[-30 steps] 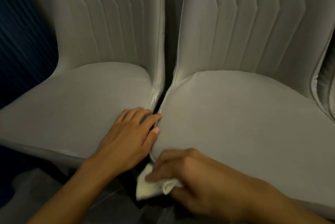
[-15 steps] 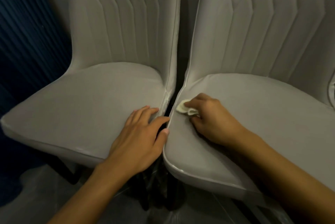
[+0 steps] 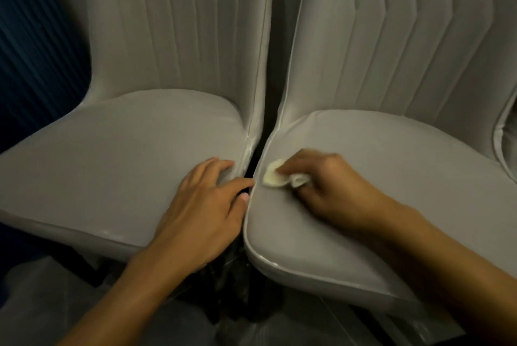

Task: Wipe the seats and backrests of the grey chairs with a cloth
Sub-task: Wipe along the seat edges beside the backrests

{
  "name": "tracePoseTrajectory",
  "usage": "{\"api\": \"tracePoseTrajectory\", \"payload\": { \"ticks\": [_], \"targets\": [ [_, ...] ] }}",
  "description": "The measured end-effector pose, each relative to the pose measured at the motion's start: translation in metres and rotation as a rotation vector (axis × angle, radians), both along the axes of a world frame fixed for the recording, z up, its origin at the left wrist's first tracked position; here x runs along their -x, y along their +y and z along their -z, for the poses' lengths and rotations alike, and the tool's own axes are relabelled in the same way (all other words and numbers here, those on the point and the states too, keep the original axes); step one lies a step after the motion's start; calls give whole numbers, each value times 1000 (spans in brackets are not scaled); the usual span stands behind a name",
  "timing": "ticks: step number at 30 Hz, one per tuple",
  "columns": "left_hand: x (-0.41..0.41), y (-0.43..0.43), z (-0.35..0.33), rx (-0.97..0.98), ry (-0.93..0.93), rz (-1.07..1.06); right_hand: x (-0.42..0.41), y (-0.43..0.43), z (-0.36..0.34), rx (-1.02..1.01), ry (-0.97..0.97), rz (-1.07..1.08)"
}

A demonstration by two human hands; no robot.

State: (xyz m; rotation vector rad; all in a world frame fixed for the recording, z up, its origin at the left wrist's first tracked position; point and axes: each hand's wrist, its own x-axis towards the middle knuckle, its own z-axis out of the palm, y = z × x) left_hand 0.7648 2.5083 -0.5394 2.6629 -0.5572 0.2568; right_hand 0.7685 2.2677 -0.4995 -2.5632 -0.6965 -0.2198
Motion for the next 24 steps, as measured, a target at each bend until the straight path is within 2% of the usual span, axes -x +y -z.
{"api": "tracePoseTrajectory", "payload": {
  "ticks": [3, 6, 11, 15, 20, 24],
  "targets": [
    [-11, -9, -4, 91, -17, 20, 47, 14, -8, -26, 132, -210],
    [-21, -38, -12, 120, 6, 161, 70, -6, -6, -89, 169, -153],
    [-15, -104, -19, 88, 11, 360, 94, -74, 0, 64, 13, 109],
    [14, -156, -18, 107, 31, 490, 144, -152, 2, 153, -27, 457],
    [59, -231, -20, 75, 12, 624, 216, -246, -4, 235, -51, 624],
    [92, -306, -22, 16, 33, 718, 251, -321, -6, 185, -72, 783]
  ]
}}
